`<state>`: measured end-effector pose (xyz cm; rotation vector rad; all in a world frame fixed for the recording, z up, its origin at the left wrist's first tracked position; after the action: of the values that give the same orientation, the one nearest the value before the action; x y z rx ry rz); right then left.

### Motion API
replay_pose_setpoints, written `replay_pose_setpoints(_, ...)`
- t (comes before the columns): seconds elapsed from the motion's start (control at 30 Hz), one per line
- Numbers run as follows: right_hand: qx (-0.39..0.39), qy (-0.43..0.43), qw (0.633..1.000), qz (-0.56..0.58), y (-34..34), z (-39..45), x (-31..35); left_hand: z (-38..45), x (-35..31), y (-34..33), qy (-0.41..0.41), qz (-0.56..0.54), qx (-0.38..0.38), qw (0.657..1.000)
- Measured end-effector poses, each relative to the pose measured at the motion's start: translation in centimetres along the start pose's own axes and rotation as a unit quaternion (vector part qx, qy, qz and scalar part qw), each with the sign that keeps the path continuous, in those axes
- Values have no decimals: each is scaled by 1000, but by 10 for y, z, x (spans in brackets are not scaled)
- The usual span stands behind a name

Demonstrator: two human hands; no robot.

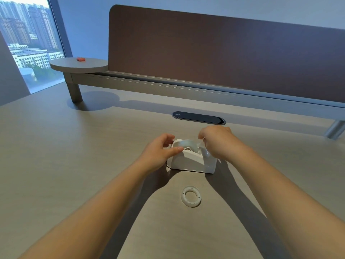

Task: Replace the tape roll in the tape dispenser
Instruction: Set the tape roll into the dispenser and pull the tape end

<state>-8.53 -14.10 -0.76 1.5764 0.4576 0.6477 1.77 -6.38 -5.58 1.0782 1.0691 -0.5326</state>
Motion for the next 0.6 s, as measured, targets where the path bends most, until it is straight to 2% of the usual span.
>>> replay_pose_setpoints(0.1, -1, 0, 1000, -30, 0, 2, 1, 0, 0, 0, 4, 10, -6, 1000)
replay_pose_setpoints(0.3, 18, -39, 976, 212, -7, 8, -15, 1, -2, -1, 1, 16, -21, 1000)
replay_pose_setpoints(0.5, 11, -31, 965, 260, -11, 9, -16, 2, -2, -2, -7, 28, -25, 999)
replay_pose_setpoints(0.6, 2, -40, 946, 320, -1, 5, -30, 1, -5, -2, -15, 57, -30, 998)
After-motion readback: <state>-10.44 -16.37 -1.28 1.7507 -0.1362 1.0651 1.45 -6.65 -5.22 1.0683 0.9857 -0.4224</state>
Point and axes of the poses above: each hand's wrist, its own z-axis towards the middle knuckle, its own y-axis out of the back of the hand, x = y × z, the point moved 7 cm from there along z, towards the middle knuckle, and after that the axes turned 3 degrees about -y, right-handed, at the moved point
